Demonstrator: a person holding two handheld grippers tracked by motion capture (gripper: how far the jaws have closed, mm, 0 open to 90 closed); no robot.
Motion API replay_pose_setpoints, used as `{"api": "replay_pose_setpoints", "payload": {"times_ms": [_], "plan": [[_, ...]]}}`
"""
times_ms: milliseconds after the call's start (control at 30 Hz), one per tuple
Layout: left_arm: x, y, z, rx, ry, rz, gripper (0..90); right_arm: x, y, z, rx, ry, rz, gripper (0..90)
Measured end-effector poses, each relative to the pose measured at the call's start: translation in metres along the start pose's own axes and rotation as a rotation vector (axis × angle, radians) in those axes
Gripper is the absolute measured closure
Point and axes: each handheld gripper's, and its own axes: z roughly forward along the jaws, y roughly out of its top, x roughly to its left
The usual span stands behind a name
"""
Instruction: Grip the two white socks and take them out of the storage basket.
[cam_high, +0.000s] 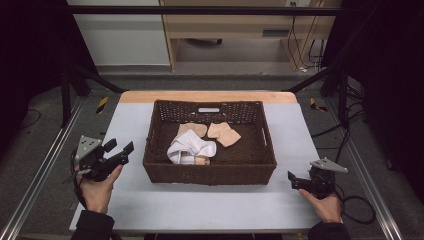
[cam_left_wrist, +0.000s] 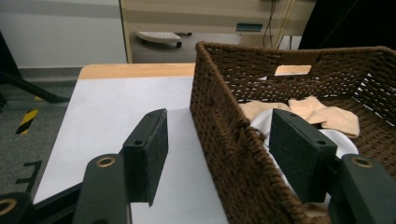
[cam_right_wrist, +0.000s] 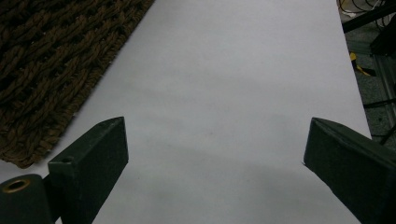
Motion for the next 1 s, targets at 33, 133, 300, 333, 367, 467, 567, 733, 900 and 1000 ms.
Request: {"api": "replay_pose_setpoints", "payload": {"times_ms": [33,133,300,333,367,467,567,733,900,1000], "plan": [[-0.001,0.002,0.000,-0.004,-0.003,0.004,37.3,0.000,0.000,0.000,-0.003,0.000,0.002,6.7],[-0.007,0.013,0.004,-0.019,-0.013,0.009,37.2,-0.002,0.001,-0.001,-0.010,-0.008,0.007,6.6],[-0.015,0.025,0.011,-0.017,-0.026,0.017,36.6,-0.002,0.001,-0.001,-0.012,-0.004,0.013,6.6],[-0.020,0.029,0.014,-0.012,-0.025,0.026,36.5,-0.001,0.001,-0.001,-0.010,-0.007,0.009,6.5],[-0.022,0.031,0.016,-0.010,-0.027,0.030,36.4,-0.001,0.001,-0.001,-0.009,-0.006,0.010,6.5],[-0.029,0.038,0.021,-0.004,-0.040,0.042,36.3,-0.002,0.001,-0.001,-0.012,-0.005,0.012,6.6],[-0.034,0.043,0.024,0.003,-0.051,0.048,35.9,-0.002,0.001,-0.001,-0.013,-0.006,0.013,6.6],[-0.046,0.056,0.033,0.000,-0.061,0.068,34.8,-0.002,0.001,-0.001,-0.013,-0.006,0.013,6.6],[-0.052,0.062,0.040,-0.004,-0.067,0.059,34.0,-0.002,0.001,0.000,-0.014,-0.006,0.013,6.6],[-0.057,0.065,0.045,-0.011,-0.075,0.051,33.1,-0.002,0.001,0.000,-0.017,-0.010,0.010,6.4]]}}
